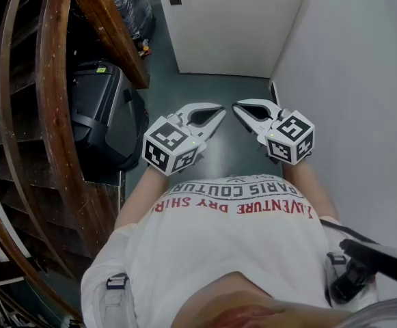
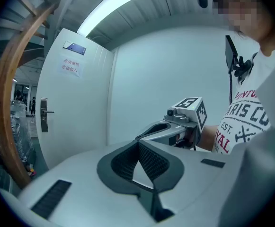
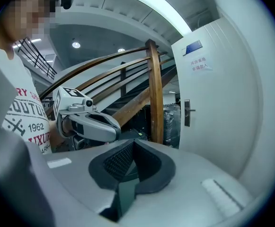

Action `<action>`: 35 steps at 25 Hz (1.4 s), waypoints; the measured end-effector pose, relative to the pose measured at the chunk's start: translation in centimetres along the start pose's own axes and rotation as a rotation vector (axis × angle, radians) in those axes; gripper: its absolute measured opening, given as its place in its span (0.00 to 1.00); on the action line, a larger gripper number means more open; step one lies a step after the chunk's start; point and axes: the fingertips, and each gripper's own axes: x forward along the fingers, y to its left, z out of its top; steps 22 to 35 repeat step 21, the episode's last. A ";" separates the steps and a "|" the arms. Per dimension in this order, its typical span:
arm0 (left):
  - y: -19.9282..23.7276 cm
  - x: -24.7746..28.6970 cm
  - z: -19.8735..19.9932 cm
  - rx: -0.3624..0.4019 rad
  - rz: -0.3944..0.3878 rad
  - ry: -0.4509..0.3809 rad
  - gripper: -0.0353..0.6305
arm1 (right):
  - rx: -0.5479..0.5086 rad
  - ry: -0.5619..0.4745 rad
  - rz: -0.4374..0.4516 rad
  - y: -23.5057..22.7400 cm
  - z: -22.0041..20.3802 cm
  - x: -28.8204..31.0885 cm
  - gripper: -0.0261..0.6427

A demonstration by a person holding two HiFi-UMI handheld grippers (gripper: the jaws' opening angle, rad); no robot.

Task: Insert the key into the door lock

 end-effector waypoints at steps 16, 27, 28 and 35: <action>-1.1 -1.2 -0.8 -0.012 -0.030 -0.006 0.06 | -0.001 0.012 -0.032 2.2 -0.7 0.1 0.04; -1.2 -1.5 -1.0 -0.012 -0.027 -0.005 0.06 | 0.007 0.008 -0.044 2.3 -0.8 -0.1 0.04; -1.2 -1.5 -1.0 -0.012 -0.027 -0.005 0.06 | 0.007 0.008 -0.044 2.3 -0.8 -0.1 0.04; -1.2 -1.5 -1.0 -0.012 -0.027 -0.005 0.06 | 0.007 0.008 -0.044 2.3 -0.8 -0.1 0.04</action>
